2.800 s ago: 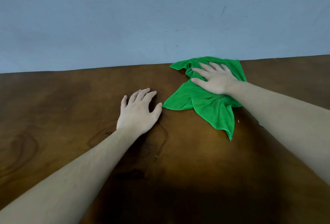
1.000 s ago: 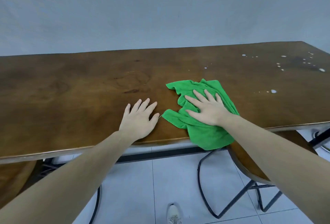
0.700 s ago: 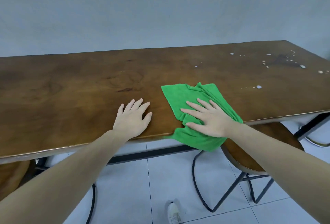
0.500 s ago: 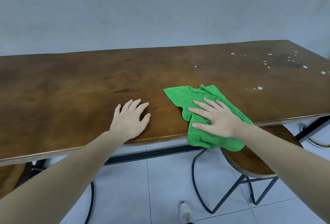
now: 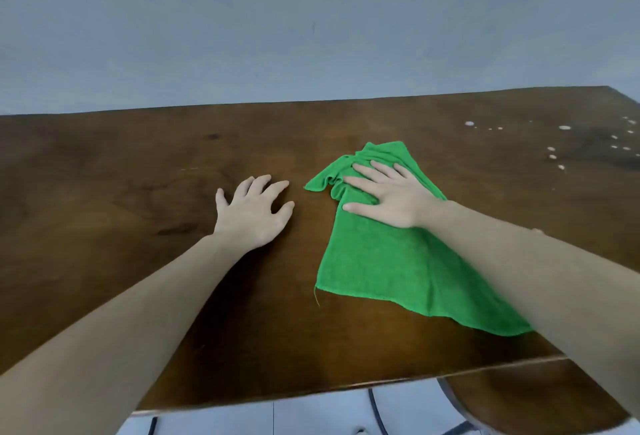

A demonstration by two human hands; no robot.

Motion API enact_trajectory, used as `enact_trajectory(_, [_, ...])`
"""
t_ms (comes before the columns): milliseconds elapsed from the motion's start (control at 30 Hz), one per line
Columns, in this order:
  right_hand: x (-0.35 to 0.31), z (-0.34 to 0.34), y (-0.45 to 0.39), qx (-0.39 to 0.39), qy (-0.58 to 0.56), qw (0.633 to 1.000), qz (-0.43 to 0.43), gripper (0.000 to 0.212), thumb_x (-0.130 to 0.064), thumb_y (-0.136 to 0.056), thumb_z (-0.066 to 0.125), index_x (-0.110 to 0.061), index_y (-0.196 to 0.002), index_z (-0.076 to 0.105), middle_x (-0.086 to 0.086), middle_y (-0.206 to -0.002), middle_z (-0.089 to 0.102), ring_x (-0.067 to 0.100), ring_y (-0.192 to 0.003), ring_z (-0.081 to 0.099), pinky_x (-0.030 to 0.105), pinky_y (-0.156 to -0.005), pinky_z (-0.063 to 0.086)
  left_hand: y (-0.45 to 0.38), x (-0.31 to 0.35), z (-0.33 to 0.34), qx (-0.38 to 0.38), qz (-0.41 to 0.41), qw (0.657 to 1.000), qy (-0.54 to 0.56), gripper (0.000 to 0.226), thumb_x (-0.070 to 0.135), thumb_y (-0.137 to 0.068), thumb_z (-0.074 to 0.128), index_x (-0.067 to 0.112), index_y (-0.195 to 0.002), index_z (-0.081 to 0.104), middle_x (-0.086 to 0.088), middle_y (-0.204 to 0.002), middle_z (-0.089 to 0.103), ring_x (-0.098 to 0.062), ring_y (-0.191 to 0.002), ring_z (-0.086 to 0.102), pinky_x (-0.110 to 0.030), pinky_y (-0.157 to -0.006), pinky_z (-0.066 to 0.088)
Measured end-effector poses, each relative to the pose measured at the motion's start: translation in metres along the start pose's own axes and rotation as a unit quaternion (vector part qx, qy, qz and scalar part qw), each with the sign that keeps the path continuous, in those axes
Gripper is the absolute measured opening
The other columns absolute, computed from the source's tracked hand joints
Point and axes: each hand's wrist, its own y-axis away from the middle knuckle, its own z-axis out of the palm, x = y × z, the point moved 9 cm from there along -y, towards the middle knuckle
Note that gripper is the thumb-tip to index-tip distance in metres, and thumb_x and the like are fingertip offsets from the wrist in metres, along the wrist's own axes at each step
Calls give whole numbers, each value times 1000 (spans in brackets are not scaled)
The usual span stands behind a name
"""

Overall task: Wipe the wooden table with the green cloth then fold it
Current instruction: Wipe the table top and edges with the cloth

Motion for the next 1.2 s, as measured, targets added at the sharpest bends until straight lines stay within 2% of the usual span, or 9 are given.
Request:
enact_trajectory(233, [68,-22,-121,3,-3,998,58,92,-93,-77,4,-47,-157,6,-10,-168,-1,19,-155,-2,55,-123,-1,-87,21,-3,34,-35,999,22,51,58,-98,33,44,-147,35,10,-161,26,-17,-151,13,-65,-117,3])
enact_trajectory(300, [66,-27,-150,-3,3,1000,23,86,-89,-82,8,-46,-157,6,-10,-168,-1,21,-155,-3,56,-123,-1,-103,26,-4,47,-35,998,28,51,57,-98,33,44,-147,36,11,-160,27,-17,-151,13,-65,-117,3])
enact_trajectory(400, [49,-34,-180,0,27,996,-86,73,-82,-89,14,-51,-155,9,-14,-168,1,19,-155,-2,53,-123,-1,-111,28,-1,63,-36,997,16,52,58,-98,27,46,-148,32,11,-161,25,-16,-151,11,-63,-118,2])
enact_trajectory(467, [43,-36,-194,-1,32,989,-144,72,-83,-88,15,-54,-154,12,-17,-167,3,15,-155,0,51,-124,-1,-112,27,1,69,-38,997,7,53,59,-98,25,47,-149,30,13,-161,24,-15,-151,10,-61,-119,1])
enact_trajectory(567, [53,-42,-213,-1,22,985,-168,75,-86,-85,16,-53,-153,16,-21,-166,7,12,-154,5,47,-124,2,-111,26,0,77,-40,996,0,52,59,-97,27,48,-148,29,15,-160,25,-13,-151,10,-59,-120,2])
enact_trajectory(900, [195,-52,-201,7,4,1000,6,72,-81,-90,10,-51,-155,12,-16,-167,6,17,-154,6,47,-123,3,-110,28,-1,76,-46,996,-2,52,58,-97,27,47,-148,31,15,-159,26,-12,-150,11,-57,-121,3])
enact_trajectory(1033, [192,-46,-201,1,12,999,39,68,-79,-92,10,-53,-155,7,-14,-168,1,23,-155,3,53,-123,1,-109,28,-2,74,-51,996,-2,52,57,-97,27,46,-148,32,15,-159,27,-12,-150,13,-57,-121,3])
enact_trajectory(1200, [150,-38,-170,-1,40,999,-8,64,-68,-98,13,-47,-157,0,-7,-168,-5,29,-155,-3,59,-122,0,-109,29,-3,67,-51,996,0,51,57,-98,29,46,-147,34,14,-158,29,-14,-150,15,-56,-121,3])
